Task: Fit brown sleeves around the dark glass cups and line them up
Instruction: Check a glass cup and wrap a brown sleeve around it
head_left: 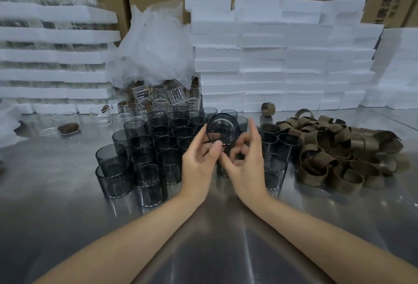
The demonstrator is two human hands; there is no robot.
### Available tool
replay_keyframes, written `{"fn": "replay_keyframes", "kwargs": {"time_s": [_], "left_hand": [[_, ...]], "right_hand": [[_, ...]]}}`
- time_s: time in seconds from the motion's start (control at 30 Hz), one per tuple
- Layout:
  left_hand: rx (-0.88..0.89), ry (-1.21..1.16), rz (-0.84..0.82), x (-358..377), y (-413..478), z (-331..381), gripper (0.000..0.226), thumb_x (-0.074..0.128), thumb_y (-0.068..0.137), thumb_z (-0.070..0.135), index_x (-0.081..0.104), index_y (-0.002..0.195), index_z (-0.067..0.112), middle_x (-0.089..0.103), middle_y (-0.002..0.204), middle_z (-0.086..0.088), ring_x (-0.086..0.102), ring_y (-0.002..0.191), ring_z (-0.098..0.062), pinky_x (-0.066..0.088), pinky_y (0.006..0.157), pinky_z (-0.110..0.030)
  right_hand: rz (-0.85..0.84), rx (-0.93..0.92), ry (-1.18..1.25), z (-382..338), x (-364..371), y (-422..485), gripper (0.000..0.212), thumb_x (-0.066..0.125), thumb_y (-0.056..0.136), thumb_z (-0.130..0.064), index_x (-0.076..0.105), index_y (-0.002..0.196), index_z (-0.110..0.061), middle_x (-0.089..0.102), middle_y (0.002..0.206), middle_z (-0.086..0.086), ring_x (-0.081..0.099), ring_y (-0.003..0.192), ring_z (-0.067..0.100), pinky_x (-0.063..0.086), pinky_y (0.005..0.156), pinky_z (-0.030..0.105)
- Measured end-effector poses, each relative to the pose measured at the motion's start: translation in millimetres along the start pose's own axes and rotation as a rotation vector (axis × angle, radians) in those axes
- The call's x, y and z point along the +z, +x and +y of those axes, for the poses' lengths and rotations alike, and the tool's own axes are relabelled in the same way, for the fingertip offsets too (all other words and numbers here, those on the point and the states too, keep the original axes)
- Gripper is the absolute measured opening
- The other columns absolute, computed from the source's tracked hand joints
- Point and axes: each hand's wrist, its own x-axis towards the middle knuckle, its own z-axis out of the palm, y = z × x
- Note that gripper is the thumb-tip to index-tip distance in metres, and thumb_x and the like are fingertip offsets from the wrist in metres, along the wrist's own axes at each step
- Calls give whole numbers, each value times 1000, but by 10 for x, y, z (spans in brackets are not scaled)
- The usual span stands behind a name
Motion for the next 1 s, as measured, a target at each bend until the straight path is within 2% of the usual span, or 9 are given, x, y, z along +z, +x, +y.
{"fn": "replay_keyframes", "kwargs": {"time_s": [0.07, 0.13, 0.23, 0.47, 0.6, 0.7, 0.8, 0.9, 1.0], "left_hand": [[-6, 18, -26, 5, -7, 12, 67, 66, 82, 27, 47, 140, -1, 69, 115, -9, 67, 105, -15, 51, 87, -20], [0, 35, -48, 8, -23, 19, 68, 66, 81, 25, 46, 140, -2, 70, 112, -6, 67, 103, -13, 50, 86, -19], [1, 37, -67, -3, -30, 37, 69, 67, 81, 23, 44, 143, 1, 69, 116, -4, 66, 106, -11, 50, 86, -18], [-10, 40, -64, -13, -39, 50, 67, 67, 81, 22, 47, 141, 0, 67, 119, -14, 66, 108, -22, 52, 88, -22], [-8, 46, -63, -21, -28, 24, 63, 70, 85, 20, 48, 139, -1, 68, 119, -14, 65, 110, -27, 52, 91, -25], [3, 52, -78, -38, -18, 0, 60, 68, 87, 18, 47, 140, 0, 67, 120, -13, 65, 112, -25, 52, 95, -30], [20, 40, -91, -39, -19, 1, 63, 69, 86, 21, 46, 141, 1, 68, 119, -11, 65, 111, -23, 52, 96, -34], [60, 66, -89, -30, -33, 22, 68, 68, 82, 37, 49, 140, 7, 69, 116, -5, 66, 107, -13, 51, 88, -22], [159, 139, -75, -42, -38, 40, 59, 46, 86, 58, 53, 133, 24, 60, 113, -5, 59, 98, -4, 46, 83, -19]], "right_hand": [[14, 2, -23, 7, 0, 51, 85, 74, 83, -8, 23, 147, -31, 42, 118, -7, 57, 77, 1, 53, 68, 20], [6, -11, -30, -2, -14, 67, 72, 74, 83, -11, 38, 145, -17, 46, 127, -3, 57, 94, -9, 51, 79, 13], [5, 7, -34, -17, -39, 80, 65, 75, 82, -9, 47, 140, -10, 53, 128, 2, 58, 95, -14, 45, 78, 4], [-14, 63, 20, -53, -53, 70, 64, 77, 81, -14, 49, 139, -15, 56, 128, 0, 67, 87, 2, 54, 82, 20], [-21, 72, 38, -64, -52, 52, 66, 77, 81, -14, 47, 139, -20, 54, 129, -3, 68, 85, 4, 54, 80, 20], [-30, 38, 36, -79, -50, 45, 66, 75, 82, -11, 45, 141, -14, 49, 136, -3, 66, 89, 1, 54, 79, 18], [-39, 37, 41, -93, -50, 34, 68, 75, 83, -9, 43, 143, -13, 47, 140, -6, 67, 89, 4, 57, 75, 24], [-26, 85, 74, -87, -77, 33, 71, 77, 81, -11, 43, 143, -16, 55, 132, -7, 69, 83, 10, 59, 70, 31], [10, 199, 276, -118, -106, 37, 68, 78, 80, -11, 43, 135, -28, 63, 120, -7, 67, 67, 16, 57, 71, 34]]}}
